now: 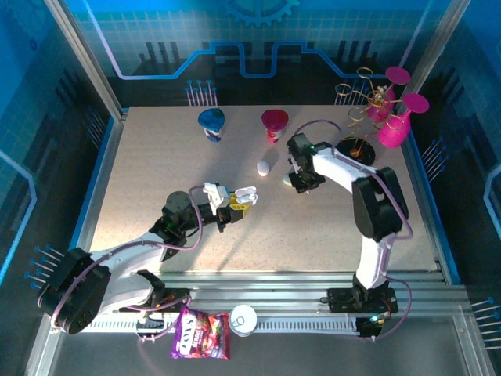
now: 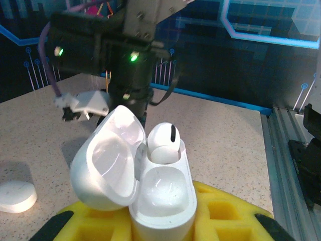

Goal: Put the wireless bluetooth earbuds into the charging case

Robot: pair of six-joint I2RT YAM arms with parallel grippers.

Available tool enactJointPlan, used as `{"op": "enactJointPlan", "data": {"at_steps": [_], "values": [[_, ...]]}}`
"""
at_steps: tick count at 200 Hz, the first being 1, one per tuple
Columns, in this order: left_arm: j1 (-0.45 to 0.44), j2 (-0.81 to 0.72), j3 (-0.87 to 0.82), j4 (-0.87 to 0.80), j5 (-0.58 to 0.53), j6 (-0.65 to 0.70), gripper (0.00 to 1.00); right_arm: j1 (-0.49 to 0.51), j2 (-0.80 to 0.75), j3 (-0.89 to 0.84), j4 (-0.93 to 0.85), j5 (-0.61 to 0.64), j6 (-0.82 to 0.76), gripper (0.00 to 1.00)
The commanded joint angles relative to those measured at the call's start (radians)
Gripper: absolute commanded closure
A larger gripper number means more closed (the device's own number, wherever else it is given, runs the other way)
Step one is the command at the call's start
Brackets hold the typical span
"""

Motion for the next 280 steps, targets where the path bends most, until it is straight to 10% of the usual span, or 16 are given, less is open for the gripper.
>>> {"op": "enactJointPlan", "data": {"at_steps": [1,149,280], "values": [[0.004,0.017,-0.005,0.05,-0.013,-0.006,1.0,0.013,-0.177,-0.069,0.063,-0.096,0.008,0.78],[-0.001,0.156,0.066,0.217,0.047,-0.128,0.99,0.214,-0.793,-0.366,0.528,-0.516,0.043,0.81],[-0.011,0.143,0.067,0.231,0.044,-0.135,0.99,0.389,-0.605,-0.29,0.661,-0.508,0.001,0.81]]}}
